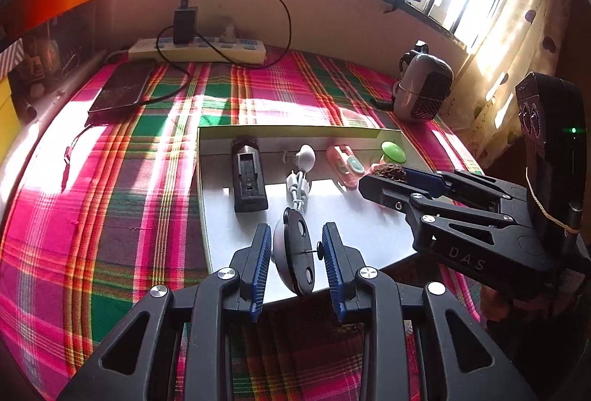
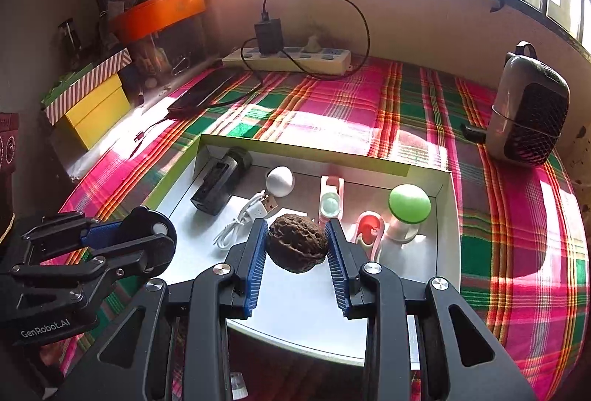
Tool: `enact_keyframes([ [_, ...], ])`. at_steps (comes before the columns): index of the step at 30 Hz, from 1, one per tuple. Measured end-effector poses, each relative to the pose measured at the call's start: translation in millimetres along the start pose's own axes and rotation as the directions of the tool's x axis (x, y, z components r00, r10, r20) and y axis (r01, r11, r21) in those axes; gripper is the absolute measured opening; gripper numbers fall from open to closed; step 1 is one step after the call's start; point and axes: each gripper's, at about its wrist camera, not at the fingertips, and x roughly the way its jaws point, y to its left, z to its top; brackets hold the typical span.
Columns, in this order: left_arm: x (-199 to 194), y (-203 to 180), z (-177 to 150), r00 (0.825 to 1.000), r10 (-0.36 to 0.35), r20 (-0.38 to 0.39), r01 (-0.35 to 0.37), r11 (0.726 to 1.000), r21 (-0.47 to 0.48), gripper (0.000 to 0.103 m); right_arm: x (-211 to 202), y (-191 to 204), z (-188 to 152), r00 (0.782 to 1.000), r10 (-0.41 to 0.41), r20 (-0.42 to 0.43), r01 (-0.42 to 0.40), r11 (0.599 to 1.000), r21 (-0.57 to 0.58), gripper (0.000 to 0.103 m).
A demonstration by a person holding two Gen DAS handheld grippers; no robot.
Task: Organize objects
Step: 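Carry the white dome object and walnut over the box with both grippers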
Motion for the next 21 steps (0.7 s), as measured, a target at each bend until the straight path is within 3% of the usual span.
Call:
enact_keyframes([
  [21,28,3,6,0.999,0.021,-0.043,-0.021,1.000,0.005,0.026,43,1,15,0.997,0.045,-0.066,-0.046,0.999,-0.004,0.033],
])
